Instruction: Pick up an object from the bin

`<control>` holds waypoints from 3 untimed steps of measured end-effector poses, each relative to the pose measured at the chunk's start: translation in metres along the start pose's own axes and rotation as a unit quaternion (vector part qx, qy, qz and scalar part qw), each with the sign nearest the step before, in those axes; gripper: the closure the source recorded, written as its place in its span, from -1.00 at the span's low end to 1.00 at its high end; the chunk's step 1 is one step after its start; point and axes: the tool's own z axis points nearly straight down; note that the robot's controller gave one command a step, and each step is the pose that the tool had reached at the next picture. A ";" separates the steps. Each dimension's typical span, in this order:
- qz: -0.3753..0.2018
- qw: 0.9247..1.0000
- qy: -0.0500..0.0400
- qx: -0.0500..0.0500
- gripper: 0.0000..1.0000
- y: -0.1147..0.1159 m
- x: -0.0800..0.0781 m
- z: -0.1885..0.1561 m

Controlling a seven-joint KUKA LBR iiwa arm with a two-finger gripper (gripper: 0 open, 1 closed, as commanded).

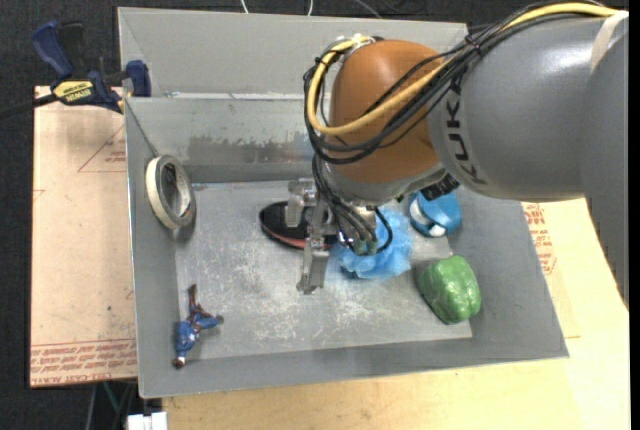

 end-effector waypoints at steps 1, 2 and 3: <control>0.000 1.000 0.000 0.000 -1.00 0.000 0.000 0.000; -0.094 0.996 -0.001 0.000 -1.00 -0.046 -0.027 -0.072; -0.107 0.994 -0.009 0.001 -1.00 -0.047 -0.022 -0.076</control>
Offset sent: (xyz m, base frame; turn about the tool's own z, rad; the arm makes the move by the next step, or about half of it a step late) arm 0.0325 -0.0578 0.0890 -0.2302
